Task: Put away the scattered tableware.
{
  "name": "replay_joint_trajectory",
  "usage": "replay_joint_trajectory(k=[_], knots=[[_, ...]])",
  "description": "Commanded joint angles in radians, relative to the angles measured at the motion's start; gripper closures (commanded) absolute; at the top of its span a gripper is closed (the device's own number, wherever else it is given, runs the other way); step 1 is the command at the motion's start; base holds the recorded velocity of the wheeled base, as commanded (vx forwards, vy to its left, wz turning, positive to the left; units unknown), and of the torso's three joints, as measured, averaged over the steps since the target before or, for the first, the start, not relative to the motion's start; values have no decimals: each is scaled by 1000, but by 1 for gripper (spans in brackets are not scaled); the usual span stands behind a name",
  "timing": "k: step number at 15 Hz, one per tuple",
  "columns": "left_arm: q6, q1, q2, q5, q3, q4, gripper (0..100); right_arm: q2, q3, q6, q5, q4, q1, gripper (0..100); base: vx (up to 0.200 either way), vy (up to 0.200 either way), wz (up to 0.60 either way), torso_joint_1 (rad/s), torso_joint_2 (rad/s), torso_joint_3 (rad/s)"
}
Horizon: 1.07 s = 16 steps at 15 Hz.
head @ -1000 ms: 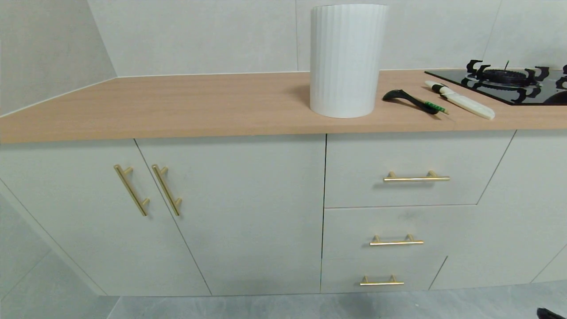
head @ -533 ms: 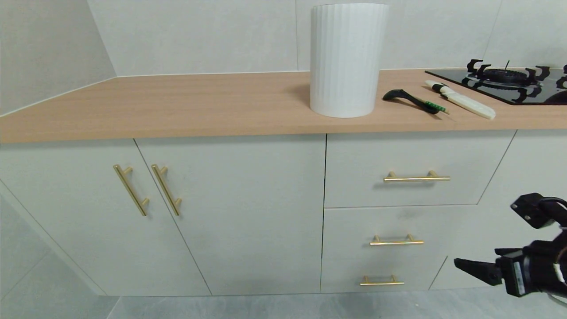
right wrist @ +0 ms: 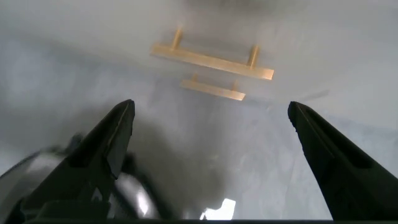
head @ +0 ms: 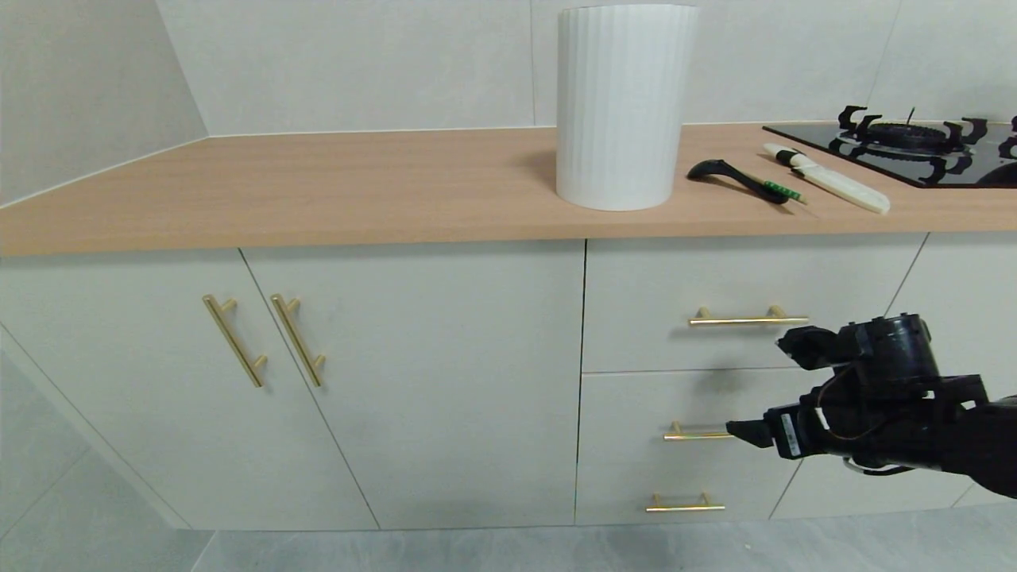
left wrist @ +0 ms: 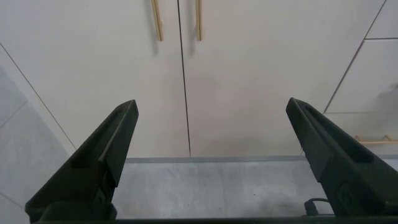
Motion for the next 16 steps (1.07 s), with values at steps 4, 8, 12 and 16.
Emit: replay_joint_trajectory(k=[4,8,12,16], knots=[[0,0,1,0,0,0,0,183,23,9,-29,-124,18,0,0,0,0,0,0,0],[0,0,1,0,0,0,0,309,17,85,-115,-335,17,0,0,0,0,0,0,0],[0,0,1,0,0,0,0,392,13,98,-164,-467,17,0,0,0,0,0,0,0],[0,0,1,0,0,0,0,473,-16,126,-204,-555,18,0,0,0,0,0,0,0]])
